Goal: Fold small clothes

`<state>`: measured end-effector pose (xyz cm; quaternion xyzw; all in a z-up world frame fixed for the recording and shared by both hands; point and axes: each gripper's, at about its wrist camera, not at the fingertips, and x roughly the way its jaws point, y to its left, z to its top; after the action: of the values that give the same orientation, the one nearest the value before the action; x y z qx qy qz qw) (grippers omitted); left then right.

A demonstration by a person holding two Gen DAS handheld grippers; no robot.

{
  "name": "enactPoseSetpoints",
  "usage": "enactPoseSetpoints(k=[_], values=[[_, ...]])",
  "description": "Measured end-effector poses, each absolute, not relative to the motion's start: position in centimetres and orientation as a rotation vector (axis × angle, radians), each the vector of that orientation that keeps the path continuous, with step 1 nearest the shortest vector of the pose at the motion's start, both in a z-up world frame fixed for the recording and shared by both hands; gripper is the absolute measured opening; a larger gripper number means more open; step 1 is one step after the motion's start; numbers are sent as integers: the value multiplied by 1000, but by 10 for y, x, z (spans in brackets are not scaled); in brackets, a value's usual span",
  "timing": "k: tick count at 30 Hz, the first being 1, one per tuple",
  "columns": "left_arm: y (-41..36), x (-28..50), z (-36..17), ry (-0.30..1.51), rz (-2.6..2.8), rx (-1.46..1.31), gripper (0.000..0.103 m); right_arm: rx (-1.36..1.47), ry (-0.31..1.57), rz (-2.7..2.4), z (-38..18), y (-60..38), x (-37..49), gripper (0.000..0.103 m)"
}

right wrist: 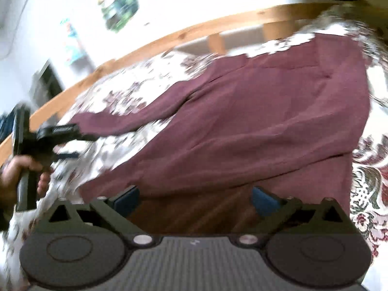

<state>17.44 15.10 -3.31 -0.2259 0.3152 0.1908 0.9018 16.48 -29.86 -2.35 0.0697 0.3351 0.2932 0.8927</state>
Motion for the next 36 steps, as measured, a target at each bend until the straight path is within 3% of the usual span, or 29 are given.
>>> enactPoseSetpoints(k=[4, 7, 8, 10, 12, 13, 14, 15, 22, 28, 36], values=[[197, 187, -42, 571, 544, -634, 91, 189, 677, 559, -37, -304, 176, 102], [210, 200, -43, 512, 555, -735, 98, 233, 680, 546, -44, -308, 181, 102], [211, 203, -41, 501, 564, -743, 97, 255, 687, 541, -46, -309, 184, 102], [207, 209, -36, 464, 598, -732, 87, 298, 710, 538, -52, -313, 187, 102], [204, 213, -30, 425, 633, -697, 47, 330, 721, 530, -56, -317, 187, 102], [203, 216, -26, 412, 652, -673, 36, 336, 721, 528, -57, -316, 188, 102], [204, 218, -23, 399, 670, -658, 17, 338, 720, 526, -57, -316, 188, 102], [205, 219, -20, 376, 687, -651, 10, 339, 719, 525, -57, -317, 188, 102], [181, 229, 38, 156, 516, -458, 5, 378, 702, 528, -53, -323, 183, 102], [90, 246, 94, 19, 132, -137, 5, 420, 633, 502, -41, -336, 180, 102], [-33, 247, 94, 30, -337, 84, 6, 357, 504, 339, -22, -372, 183, 102]])
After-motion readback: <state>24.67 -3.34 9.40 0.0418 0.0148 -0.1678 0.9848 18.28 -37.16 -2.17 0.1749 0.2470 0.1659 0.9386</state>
